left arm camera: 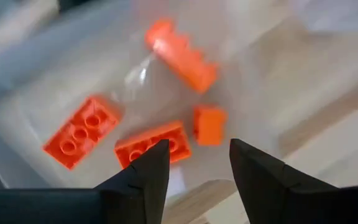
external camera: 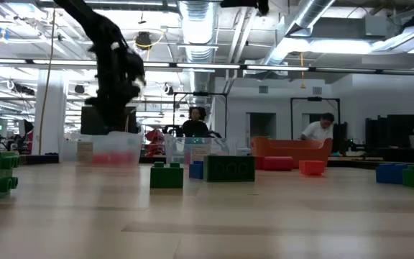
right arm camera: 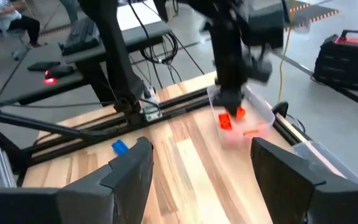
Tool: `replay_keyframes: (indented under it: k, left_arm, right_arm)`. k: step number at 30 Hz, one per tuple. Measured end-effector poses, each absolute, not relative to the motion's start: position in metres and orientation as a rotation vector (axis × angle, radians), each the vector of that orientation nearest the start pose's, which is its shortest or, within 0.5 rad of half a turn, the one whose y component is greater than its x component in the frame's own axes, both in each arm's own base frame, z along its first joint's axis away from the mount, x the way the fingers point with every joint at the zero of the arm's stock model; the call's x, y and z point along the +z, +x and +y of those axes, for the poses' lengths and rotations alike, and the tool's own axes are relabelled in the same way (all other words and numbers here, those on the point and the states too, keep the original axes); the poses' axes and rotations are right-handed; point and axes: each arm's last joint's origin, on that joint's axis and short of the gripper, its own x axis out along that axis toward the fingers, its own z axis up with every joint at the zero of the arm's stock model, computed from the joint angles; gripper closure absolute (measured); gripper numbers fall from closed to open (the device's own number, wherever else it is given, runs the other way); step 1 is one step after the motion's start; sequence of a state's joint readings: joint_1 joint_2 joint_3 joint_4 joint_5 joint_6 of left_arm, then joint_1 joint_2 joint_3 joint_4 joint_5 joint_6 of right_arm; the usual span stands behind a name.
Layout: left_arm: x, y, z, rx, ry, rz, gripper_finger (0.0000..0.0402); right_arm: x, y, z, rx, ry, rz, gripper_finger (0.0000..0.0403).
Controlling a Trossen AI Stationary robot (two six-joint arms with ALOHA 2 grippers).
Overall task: Sort blocks
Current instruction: Put the blue game piece into the orange bin
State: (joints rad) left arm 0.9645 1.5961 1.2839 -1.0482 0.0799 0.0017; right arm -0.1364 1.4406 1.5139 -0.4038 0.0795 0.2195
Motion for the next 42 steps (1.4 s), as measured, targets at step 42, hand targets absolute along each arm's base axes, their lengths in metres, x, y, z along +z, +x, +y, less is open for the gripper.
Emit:
replay_keyframes:
  k: [42]
  left_arm:
    - [0.163,0.190,-0.023,0.378,-0.504,1.989,0.0129]
  right_arm:
    - [0.384,0.302,-0.028,0.009,0.046,0.589,0.0127]
